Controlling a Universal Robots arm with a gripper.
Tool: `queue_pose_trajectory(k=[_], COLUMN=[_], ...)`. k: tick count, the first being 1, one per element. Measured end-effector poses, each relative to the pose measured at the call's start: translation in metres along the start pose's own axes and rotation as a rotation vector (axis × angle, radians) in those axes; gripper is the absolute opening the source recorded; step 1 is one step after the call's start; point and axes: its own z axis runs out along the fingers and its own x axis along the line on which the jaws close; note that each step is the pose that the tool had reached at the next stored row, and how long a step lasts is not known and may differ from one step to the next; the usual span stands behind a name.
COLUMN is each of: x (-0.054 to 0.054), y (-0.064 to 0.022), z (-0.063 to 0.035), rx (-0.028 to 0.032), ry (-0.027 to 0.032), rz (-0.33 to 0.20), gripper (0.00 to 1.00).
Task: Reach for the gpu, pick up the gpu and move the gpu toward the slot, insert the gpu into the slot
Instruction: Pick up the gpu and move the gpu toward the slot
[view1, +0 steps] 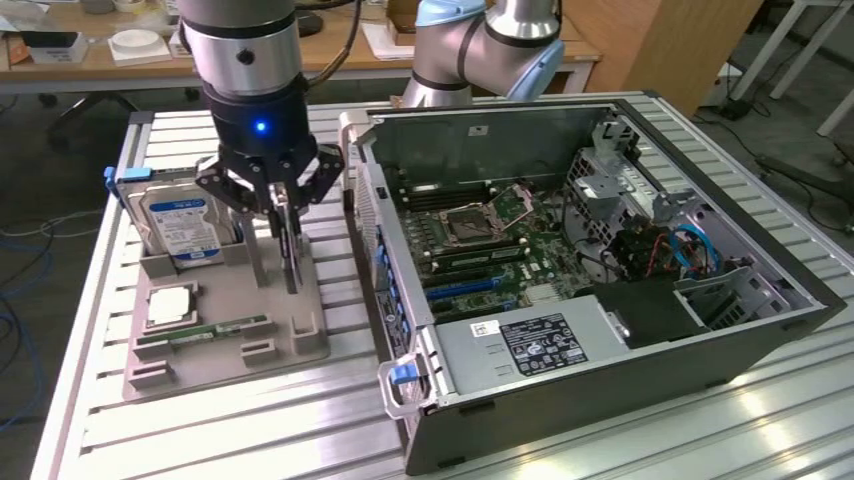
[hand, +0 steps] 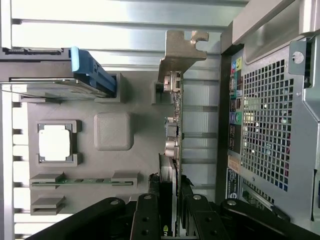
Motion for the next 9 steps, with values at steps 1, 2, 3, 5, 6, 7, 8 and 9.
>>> queue_pose_trajectory(k=[1,2,3,5,6,7,8,9], x=[0.000,0.000,0.000,0.000,0.000,0.000,0.000,0.000], y=[0.0001,0.0001,0.0002,0.0003,0.0003,0.0004,0.0004,0.0005], z=[-0.0017,-0.0033,-0.0051,-0.0083,-0.0100,-0.0116,-0.0134,-0.0152], rx=[0.0000,0.0000,0.0000,0.0000,0.0001,0.0000,0.0000,0.0000], ry=[0.0000,0.0000,0.0001,0.0000,0.0000,-0.0001,0.0000,-0.0001], rz=[0.000,0.000,0.000,0.000,0.000,0.000,0.000,0.000], gripper=[0.26,0.26,0.26,0.26,0.26,0.26,0.26,0.26])
